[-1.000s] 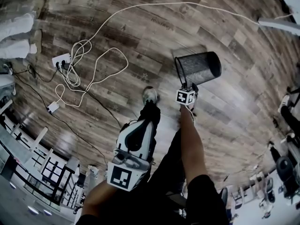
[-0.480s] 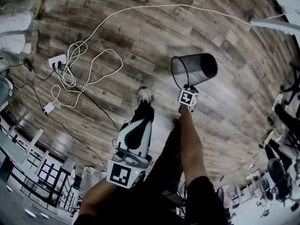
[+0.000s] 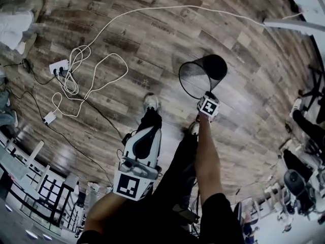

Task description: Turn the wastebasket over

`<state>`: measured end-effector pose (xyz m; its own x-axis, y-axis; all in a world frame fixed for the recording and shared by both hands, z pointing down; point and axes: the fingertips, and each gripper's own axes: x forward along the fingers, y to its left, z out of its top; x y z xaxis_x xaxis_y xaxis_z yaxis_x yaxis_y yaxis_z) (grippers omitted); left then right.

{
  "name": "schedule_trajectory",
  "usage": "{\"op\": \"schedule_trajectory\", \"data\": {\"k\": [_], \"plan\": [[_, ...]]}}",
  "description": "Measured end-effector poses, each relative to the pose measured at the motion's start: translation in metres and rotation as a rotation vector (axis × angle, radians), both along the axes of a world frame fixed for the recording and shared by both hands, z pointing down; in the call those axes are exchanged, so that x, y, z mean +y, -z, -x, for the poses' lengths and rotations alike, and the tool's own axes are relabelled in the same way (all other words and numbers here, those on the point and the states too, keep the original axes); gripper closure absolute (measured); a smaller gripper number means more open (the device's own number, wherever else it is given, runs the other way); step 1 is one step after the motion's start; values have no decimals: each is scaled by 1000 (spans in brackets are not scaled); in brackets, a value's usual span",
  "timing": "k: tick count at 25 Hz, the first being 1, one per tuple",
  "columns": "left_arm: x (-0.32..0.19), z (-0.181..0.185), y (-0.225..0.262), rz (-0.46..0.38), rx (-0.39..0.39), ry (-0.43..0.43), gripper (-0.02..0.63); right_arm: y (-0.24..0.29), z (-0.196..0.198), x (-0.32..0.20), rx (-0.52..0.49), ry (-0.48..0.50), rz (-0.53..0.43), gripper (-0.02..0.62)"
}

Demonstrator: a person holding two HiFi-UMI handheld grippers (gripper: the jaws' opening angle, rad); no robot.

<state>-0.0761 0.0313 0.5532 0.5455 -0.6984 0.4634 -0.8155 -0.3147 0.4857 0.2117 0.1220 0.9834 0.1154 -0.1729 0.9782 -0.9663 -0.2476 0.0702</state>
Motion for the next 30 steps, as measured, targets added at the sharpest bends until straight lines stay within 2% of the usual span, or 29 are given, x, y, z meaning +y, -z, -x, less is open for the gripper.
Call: {"op": "schedule_trajectory", "data": {"k": [5,12,16,21,28,30], "plan": [[1,3,2,8,3,7,571,15,1,-3,-53,-14,-19,537],[-3,21,2,-12,-20,44,571,34,49,4,-203,-11,22,537],[-4,45,-4,36,-29,86,571,63,76,9,-281,-48,47,537],[-5,69,-6,86,-41,115,571,119,101,1,-344,-56,33,537],[-14,75,-37,198,-72,56,564,208,129,-41,-404,49,-34,537],[-17,74,-60,248,-91,30,478,231,136,-55,-433,73,-65,537]]}}
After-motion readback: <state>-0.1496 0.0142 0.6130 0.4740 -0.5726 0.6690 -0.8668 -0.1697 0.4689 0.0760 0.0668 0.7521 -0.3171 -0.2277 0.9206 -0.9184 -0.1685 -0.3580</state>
